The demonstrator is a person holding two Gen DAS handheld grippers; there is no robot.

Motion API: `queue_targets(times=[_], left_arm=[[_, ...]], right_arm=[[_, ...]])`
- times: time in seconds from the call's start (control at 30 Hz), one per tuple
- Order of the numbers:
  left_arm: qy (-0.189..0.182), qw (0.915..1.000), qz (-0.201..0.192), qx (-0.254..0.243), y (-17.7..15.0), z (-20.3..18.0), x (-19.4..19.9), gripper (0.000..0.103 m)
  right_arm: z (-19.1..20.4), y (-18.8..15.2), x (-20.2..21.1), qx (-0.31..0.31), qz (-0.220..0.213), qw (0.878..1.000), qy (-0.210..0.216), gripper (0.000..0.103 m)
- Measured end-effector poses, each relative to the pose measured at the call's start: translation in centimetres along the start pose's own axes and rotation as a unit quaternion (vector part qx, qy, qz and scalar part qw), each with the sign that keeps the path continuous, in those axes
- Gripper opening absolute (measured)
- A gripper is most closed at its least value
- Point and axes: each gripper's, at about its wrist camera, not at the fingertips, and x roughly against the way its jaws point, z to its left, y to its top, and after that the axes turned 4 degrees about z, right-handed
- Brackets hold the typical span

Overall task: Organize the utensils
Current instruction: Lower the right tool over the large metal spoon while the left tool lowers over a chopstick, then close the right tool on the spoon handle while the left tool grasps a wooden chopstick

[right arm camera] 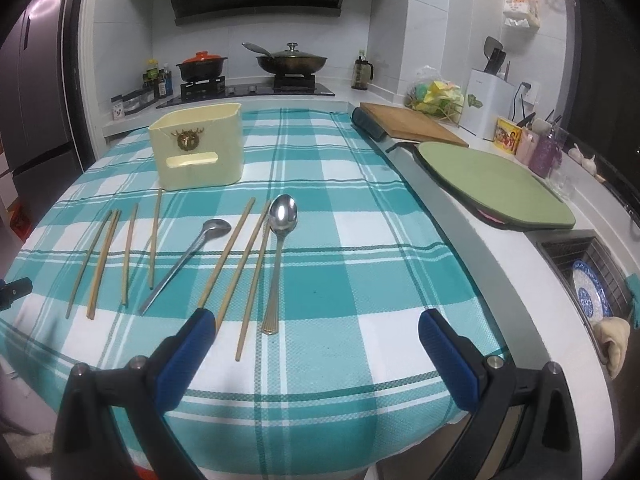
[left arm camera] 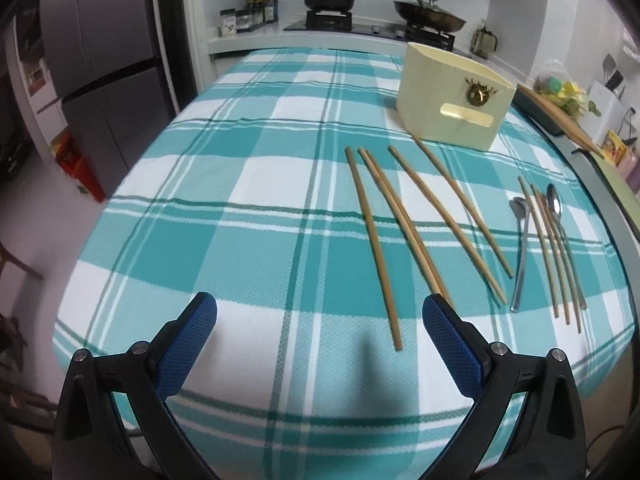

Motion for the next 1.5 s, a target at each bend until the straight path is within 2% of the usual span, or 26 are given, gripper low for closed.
queue_targets(times=[0.2, 0.4, 0.53, 0.67, 0.73, 0.83, 0.93, 1.0, 1.1, 1.23, 1.3, 1.33, 1.5], left_arm=[[0.030, 0.9990, 0.009, -0.031, 4.0, -1.1, -5.2, 0.102], [0.066, 0.9959, 0.045, -0.043, 5.7, -0.6, -9.9, 0.101], [0.053, 0.9965, 0.059, -0.025, 6.3, 0.3, -10.9, 0.102], [0.046, 0.9966, 0.062, -0.029, 6.8, 0.3, -11.4, 0.102], [0.042, 0.9965, 0.064, -0.035, 7.2, 0.1, -11.6, 0.101], [0.028, 0.9967, 0.067, -0.038, 8.0, 0.1, -12.1, 0.094], [0.013, 0.9967, 0.074, -0.032, 8.8, 0.3, -12.5, 0.088], [0.006, 0.9966, 0.075, -0.033, 9.0, 0.3, -12.6, 0.084], [0.006, 0.9961, 0.080, -0.037, 9.5, 0.2, -12.8, 0.084], [0.003, 0.9964, 0.078, -0.033, 9.5, 0.4, -12.9, 0.085], [0.004, 0.9965, 0.077, -0.032, 9.6, 0.3, -13.0, 0.085], [0.005, 0.9966, 0.076, -0.032, 9.7, 0.3, -13.0, 0.086], [0.002, 0.9966, 0.078, -0.025, 10.2, 0.5, -13.3, 0.083]], right_arm=[[-0.3, 1.3, -3.5, 0.021, 0.019, 0.999, 0.015, 0.103], [1.1, 4.0, -8.8, 0.046, 0.047, 0.997, 0.049, 0.102], [2.4, 5.5, -13.5, 0.064, 0.078, 0.994, 0.052, 0.085], [2.6, 6.5, -17.6, 0.045, 0.112, 0.990, 0.071, 0.072], [2.3, 7.2, -18.5, 0.025, 0.107, 0.990, 0.092, 0.070], [2.5, 8.2, -19.4, 0.027, 0.099, 0.990, 0.100, 0.069], [2.8, 9.0, -20.5, 0.043, 0.094, 0.991, 0.087, 0.062], [3.0, 9.3, -20.8, 0.056, 0.093, 0.991, 0.077, 0.061], [2.8, 9.6, -21.0, 0.049, 0.100, 0.990, 0.084, 0.061], [2.0, 9.8, -20.9, 0.018, 0.107, 0.987, 0.120, 0.060], [2.3, 9.9, -21.1, 0.024, 0.103, 0.987, 0.117, 0.053], [2.6, 10.1, -21.3, 0.026, 0.101, 0.987, 0.119, 0.046], [3.2, 11.5, -22.5, 0.014, 0.089, 0.990, 0.112, 0.041]])
